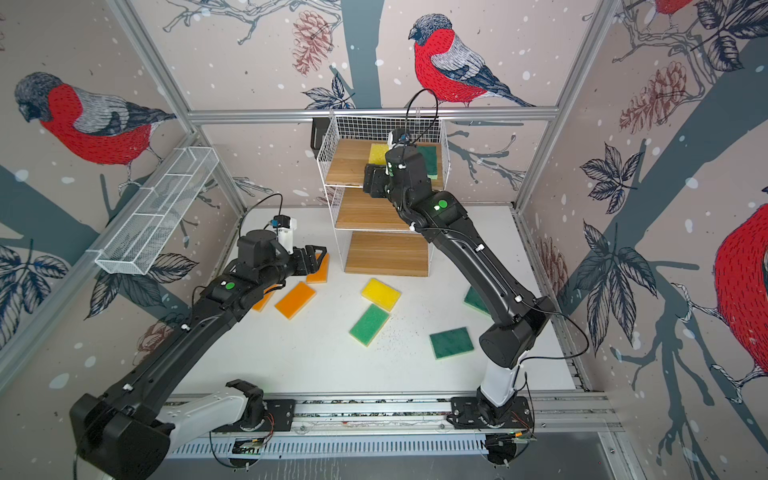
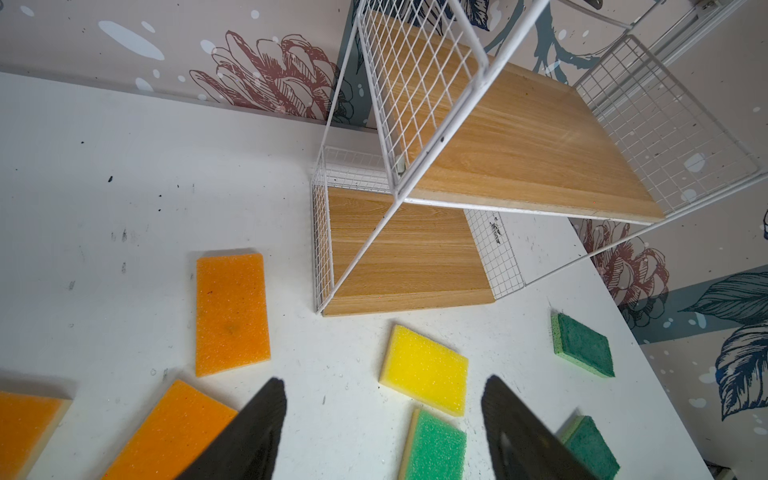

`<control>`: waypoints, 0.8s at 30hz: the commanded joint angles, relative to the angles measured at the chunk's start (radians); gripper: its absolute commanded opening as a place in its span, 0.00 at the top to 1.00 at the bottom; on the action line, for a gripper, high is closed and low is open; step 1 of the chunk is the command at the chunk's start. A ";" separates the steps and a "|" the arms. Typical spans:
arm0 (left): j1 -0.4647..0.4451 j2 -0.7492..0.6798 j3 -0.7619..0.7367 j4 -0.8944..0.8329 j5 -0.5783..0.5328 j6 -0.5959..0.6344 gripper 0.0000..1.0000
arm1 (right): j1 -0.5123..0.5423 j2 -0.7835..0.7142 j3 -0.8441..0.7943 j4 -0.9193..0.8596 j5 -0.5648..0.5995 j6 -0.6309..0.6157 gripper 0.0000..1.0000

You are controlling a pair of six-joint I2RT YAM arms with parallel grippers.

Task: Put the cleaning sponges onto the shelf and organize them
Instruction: 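Open the right gripper and lift it off the yellow sponge, then withdraw the right gripper from the shelf while the left gripper lowers toward orange sponges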

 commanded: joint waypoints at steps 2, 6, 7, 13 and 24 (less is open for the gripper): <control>0.003 -0.009 -0.001 0.008 0.014 -0.003 0.25 | 0.002 -0.007 -0.005 -0.023 -0.009 0.025 0.20; 0.003 -0.011 -0.002 0.004 0.012 -0.003 0.25 | 0.006 -0.024 -0.013 -0.025 0.017 0.027 0.20; 0.003 -0.012 0.000 0.002 0.011 0.000 0.25 | 0.007 -0.030 -0.015 -0.024 0.020 0.029 0.20; 0.002 -0.018 0.003 -0.006 0.004 0.003 0.25 | 0.029 -0.078 -0.031 -0.017 0.044 0.025 0.19; 0.001 -0.048 -0.004 -0.051 -0.056 0.006 0.25 | 0.083 -0.181 -0.134 -0.001 0.089 0.007 0.17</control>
